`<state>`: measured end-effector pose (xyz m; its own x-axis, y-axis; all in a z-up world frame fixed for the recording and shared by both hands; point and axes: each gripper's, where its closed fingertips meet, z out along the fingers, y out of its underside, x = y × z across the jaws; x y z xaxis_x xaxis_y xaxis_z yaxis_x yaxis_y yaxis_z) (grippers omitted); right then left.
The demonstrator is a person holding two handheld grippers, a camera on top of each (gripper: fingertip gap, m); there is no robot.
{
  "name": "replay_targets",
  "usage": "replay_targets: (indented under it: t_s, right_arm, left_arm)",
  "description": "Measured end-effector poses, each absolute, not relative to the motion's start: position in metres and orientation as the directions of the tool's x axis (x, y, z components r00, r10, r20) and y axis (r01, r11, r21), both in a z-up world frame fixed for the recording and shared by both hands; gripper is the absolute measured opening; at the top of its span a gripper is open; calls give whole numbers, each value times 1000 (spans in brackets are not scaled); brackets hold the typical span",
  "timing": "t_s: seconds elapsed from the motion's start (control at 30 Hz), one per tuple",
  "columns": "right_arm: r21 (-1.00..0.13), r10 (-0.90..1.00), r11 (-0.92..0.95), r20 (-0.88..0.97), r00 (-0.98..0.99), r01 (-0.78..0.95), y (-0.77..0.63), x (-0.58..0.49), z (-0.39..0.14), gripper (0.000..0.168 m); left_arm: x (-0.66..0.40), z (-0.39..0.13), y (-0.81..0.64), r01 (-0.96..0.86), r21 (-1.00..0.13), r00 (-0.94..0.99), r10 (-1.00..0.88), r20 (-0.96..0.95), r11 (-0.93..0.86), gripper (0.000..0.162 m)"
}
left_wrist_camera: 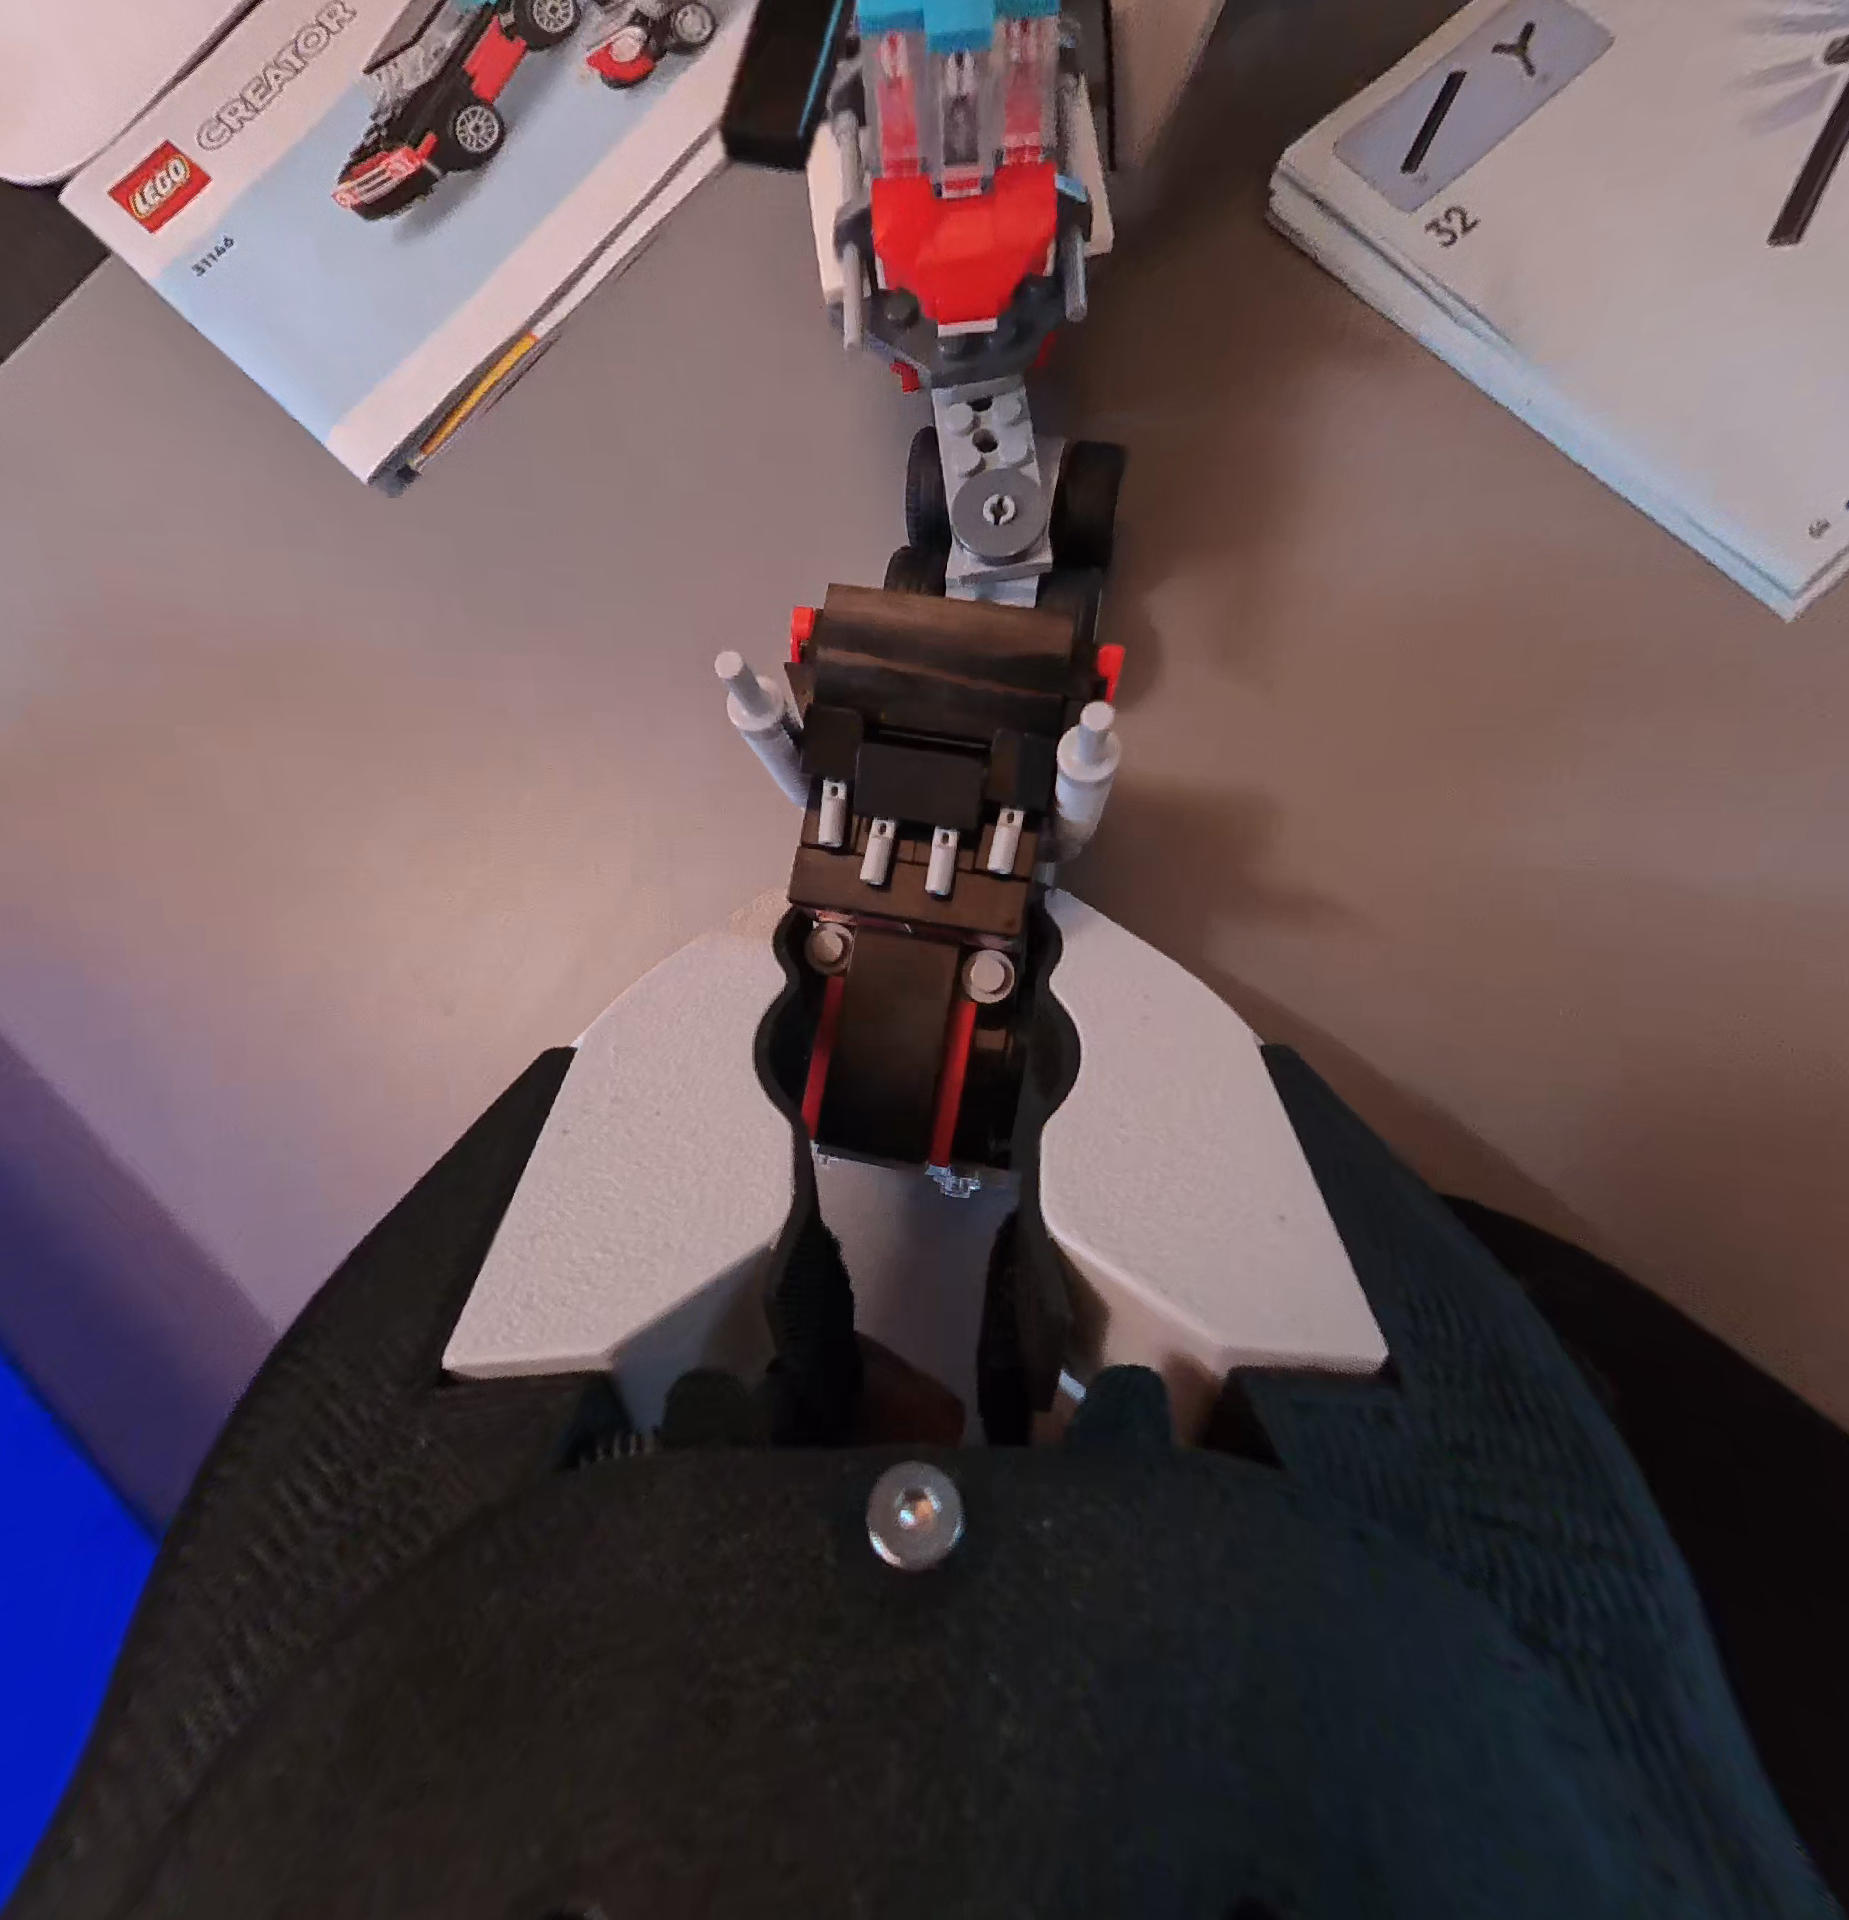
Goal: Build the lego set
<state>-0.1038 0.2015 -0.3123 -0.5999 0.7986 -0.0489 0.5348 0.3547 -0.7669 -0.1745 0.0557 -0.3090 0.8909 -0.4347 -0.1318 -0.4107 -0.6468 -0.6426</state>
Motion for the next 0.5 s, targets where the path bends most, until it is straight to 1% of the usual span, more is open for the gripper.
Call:
replay_targets:
  t_s: [0.07,0.2,0.33,0.5]
  right_arm:
    - [-759,804,354,-52,-593,546,205,-96,-313,71]
    - [-756,823,340,-49,-566,560,212,-84,-314,73]
    - [-747,854,313,-49,-518,587,224,-71,-315,77]
    - [-731,877,273,-78,-474,626,236,-48,-314,75]
  left_arm:
    - [-172,-309,60,-391,-646,901,-417,-122,-655,39]
    - [-165,-310,70,-378,-648,905,-412,-107,-661,39]
    - [-154,-310,85,-397,-648,889,-447,-96,-649,38]
    - [-144,-310,104,-422,-639,873,-479,-95,-643,38]
